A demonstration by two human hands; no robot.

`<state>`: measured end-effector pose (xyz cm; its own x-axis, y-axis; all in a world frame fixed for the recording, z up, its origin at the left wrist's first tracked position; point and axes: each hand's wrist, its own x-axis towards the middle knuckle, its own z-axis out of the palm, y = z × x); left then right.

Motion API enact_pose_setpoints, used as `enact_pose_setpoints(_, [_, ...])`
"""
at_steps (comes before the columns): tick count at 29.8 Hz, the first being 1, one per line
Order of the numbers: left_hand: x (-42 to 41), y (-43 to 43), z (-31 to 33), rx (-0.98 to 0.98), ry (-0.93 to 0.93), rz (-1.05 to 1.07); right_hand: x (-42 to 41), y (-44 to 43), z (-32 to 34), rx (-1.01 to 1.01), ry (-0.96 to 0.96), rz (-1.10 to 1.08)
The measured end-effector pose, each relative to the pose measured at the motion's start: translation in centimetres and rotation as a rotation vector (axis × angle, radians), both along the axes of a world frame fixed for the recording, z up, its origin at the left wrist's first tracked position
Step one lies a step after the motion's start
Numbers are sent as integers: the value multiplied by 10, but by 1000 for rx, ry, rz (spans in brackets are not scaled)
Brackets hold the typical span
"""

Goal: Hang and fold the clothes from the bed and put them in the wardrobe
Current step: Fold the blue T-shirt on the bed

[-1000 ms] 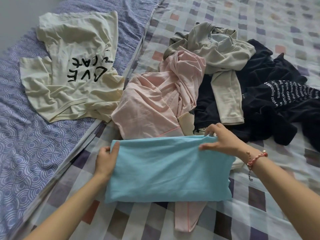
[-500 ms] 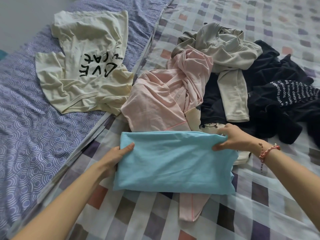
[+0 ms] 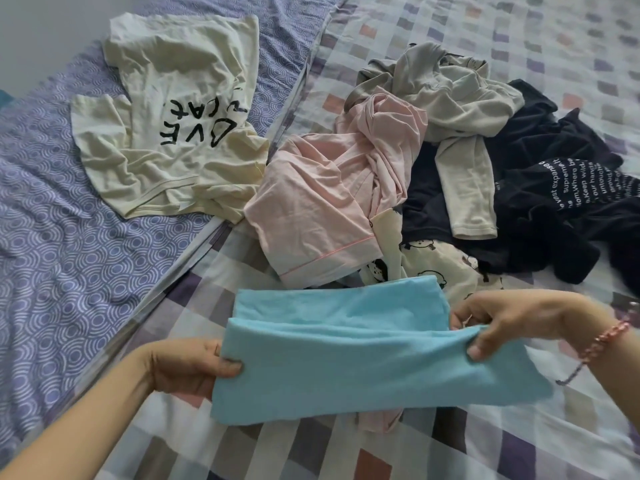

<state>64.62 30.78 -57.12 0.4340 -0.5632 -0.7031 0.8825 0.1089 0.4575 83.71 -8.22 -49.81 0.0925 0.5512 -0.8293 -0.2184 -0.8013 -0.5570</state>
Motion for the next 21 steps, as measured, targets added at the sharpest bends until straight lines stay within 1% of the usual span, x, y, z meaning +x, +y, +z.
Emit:
enact_pose_setpoints(1, [0, -2, -4, 25, 27, 69, 0, 4, -5, -32, -78, -8])
enact_pose_setpoints(2, [2, -4, -9, 88, 64, 190, 2, 9, -14, -53, -220, -79])
enact_pose_setpoints(4, [10, -13, -19, 272, 101, 470, 7, 18, -33, -86, -539, -400])
enact_pose_setpoints(5, [15, -18, -22, 365, 118, 574, 8, 21, -42, -95, -588, -556])
enact_pose_setpoints(6, [19, -24, -25, 464, 128, 625, 6, 23, -51, -87, -565, -672])
enact_pose_setpoints(7, [22, -31, -30, 572, 127, 650, 0, 24, -61, -95, -513, -755])
enact_pose_setpoints(8, [24, -40, -35, 710, 103, 649, -9, 26, -69, -124, -502, -810])
enact_pose_setpoints(9, [24, -49, -38, 880, 43, 626, -18, 29, -75, -165, -567, -836])
enact_pose_setpoints(11, [20, -67, -36, 1221, -137, 549, -32, 33, -87, -234, -790, -862])
enact_pose_setpoints(12, [17, -74, -34, 1326, -210, 543, -38, 35, -88, -240, -859, -896])
enact_pose_setpoints(13, [14, -78, -33, 1392, -262, 552, -41, 36, -89, -228, -891, -930])
enact_pose_setpoints(15, [9, -82, -41, 1505, -300, 480, -45, 37, -92, -231, -906, -913])
enact_pose_setpoints(17, [8, -84, -49, 1629, -302, 383, -48, 40, -97, -349, -946, -827])
enact_pose_setpoints(18, [8, -87, -53, 1687, -307, 395, -49, 43, -97, -435, -998, -810])
enact_pose_setpoints(19, [9, -91, -54, 1722, -295, 436, -49, 46, -98, -511, -1108, -785])
enact_pose_setpoints(20, [9, -94, -54, 1748, -251, 479, -52, 53, -98, -532, -1276, -729])
enact_pose_setpoints(21, [9, -96, -52, 1760, -173, 516, -59, 62, -98, -469, -1466, -660])
